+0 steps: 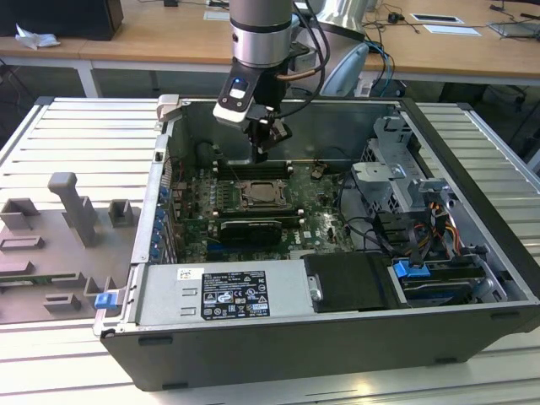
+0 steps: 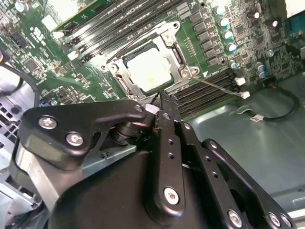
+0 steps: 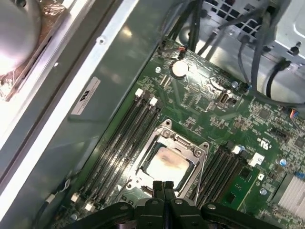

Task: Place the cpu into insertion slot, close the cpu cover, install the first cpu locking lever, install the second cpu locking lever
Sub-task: 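Install the first cpu locking lever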

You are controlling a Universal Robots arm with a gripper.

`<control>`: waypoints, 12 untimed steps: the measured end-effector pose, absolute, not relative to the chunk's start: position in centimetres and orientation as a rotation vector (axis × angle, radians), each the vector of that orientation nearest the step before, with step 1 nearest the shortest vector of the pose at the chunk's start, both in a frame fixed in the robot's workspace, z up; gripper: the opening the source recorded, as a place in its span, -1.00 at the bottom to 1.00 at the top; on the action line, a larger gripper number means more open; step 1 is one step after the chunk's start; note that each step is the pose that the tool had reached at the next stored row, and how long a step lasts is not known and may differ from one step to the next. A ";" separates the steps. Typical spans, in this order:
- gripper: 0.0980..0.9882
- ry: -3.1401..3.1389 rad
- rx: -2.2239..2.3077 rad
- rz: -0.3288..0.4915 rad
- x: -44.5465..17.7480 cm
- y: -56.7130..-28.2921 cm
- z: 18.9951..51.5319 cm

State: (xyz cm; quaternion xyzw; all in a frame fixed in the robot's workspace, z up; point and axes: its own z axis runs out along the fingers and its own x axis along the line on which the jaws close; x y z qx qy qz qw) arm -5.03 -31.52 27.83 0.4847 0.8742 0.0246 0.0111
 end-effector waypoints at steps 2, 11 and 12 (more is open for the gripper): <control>-0.98 2.738 1.494 0.077 -5.0 -31.5 27.8; -0.98 2.796 1.386 0.078 -5.0 -31.5 27.8; -0.98 2.803 1.372 0.078 -5.0 -31.5 27.8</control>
